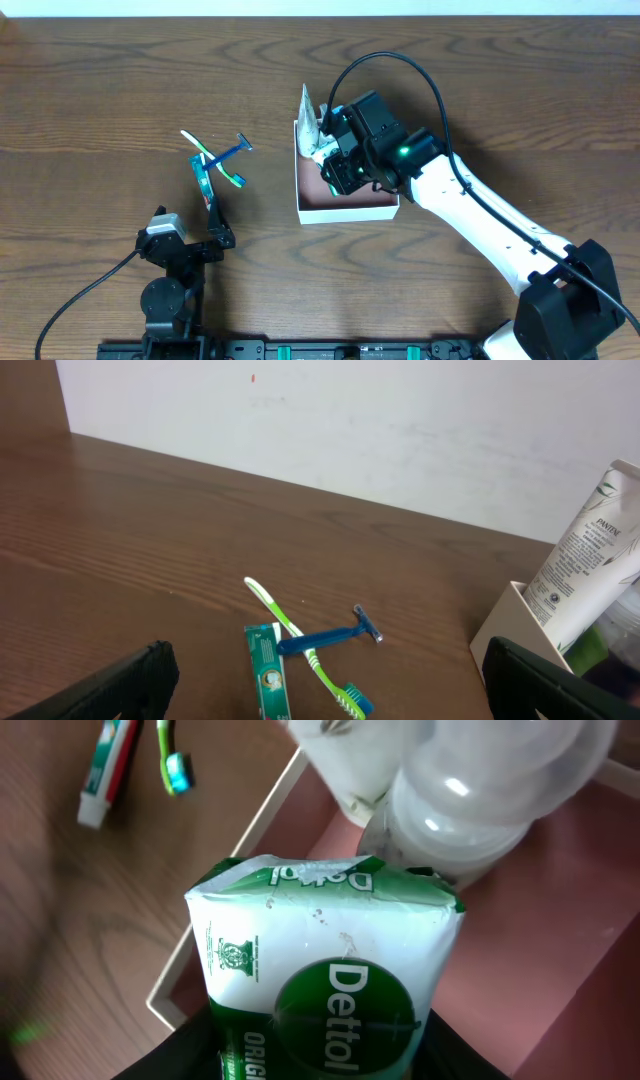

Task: Pack container
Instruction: 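Lower the soap bar into the box beside the soap bottle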

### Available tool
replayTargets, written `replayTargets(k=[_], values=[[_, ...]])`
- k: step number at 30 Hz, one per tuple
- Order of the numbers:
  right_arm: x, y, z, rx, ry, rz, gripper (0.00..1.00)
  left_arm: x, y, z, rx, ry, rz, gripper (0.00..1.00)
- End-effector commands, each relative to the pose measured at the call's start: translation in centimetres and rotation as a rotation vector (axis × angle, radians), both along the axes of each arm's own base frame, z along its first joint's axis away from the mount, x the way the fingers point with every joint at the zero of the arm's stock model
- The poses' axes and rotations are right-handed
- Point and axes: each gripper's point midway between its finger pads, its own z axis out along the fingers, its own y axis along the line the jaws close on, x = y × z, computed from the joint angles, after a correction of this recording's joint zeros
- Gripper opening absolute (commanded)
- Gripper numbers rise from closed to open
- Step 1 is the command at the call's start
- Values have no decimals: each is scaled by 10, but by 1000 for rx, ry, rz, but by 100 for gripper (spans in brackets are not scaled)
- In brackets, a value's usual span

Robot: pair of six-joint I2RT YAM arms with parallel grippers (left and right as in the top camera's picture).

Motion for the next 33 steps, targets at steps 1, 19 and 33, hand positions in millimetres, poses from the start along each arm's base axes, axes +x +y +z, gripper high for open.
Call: replayTargets(k=[1,19,33], values=[[1,15,-5,34,52,-110,36,-1,3,-19,11,58,13,98],[-6,36,-43,11,146,-403,34,-1,3,-19,11,58,13,98],[1,39,-23,51,82,-379,34,-1,3,-19,11,58,13,98]])
